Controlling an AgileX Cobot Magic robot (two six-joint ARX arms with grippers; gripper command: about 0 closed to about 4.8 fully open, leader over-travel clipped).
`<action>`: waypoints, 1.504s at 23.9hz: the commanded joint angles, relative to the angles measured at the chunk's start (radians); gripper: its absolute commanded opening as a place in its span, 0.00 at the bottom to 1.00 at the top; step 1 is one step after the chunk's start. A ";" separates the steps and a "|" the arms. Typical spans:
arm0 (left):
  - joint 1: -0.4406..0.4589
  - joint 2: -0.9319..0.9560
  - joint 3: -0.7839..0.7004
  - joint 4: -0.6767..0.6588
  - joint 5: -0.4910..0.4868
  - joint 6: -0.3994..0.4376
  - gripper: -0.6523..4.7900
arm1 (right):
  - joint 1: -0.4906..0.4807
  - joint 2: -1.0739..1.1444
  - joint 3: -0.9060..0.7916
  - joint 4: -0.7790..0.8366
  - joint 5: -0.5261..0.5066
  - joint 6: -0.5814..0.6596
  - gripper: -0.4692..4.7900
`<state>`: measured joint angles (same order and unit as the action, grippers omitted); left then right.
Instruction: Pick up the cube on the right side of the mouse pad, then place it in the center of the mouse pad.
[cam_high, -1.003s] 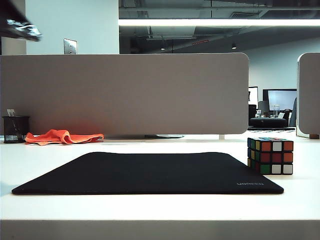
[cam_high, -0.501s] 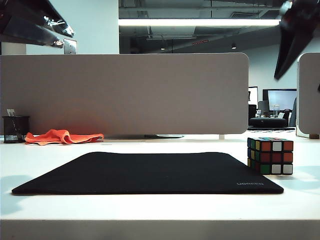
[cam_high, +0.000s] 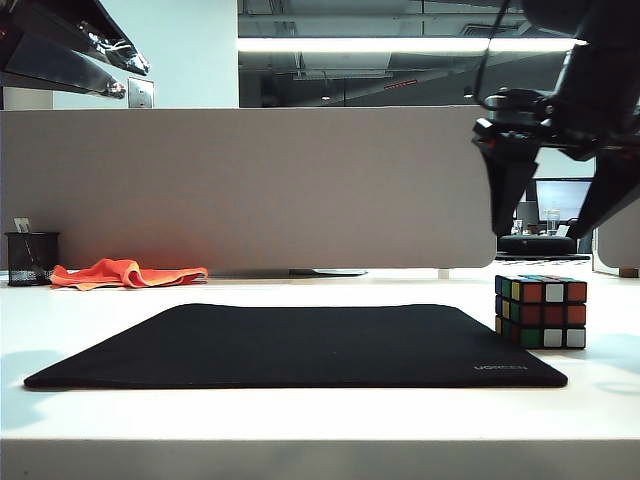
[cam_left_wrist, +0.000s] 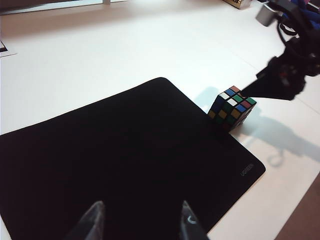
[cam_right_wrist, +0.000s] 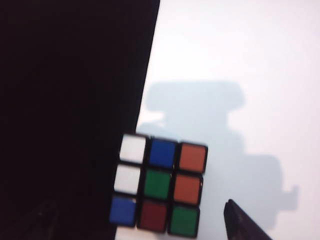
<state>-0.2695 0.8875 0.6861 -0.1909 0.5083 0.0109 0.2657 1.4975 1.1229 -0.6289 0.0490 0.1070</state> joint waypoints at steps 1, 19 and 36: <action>0.000 -0.001 0.005 0.011 0.002 0.008 0.47 | 0.002 0.031 0.040 -0.013 0.024 0.029 1.00; 0.000 -0.001 0.005 -0.003 0.004 0.008 0.47 | 0.002 0.232 0.074 -0.051 0.026 0.084 1.00; 0.000 -0.001 0.005 -0.007 0.002 0.008 0.47 | 0.002 0.229 0.138 -0.141 0.028 0.070 0.60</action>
<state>-0.2695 0.8879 0.6861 -0.2024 0.5083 0.0113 0.2657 1.7378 1.2263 -0.7437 0.0711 0.1848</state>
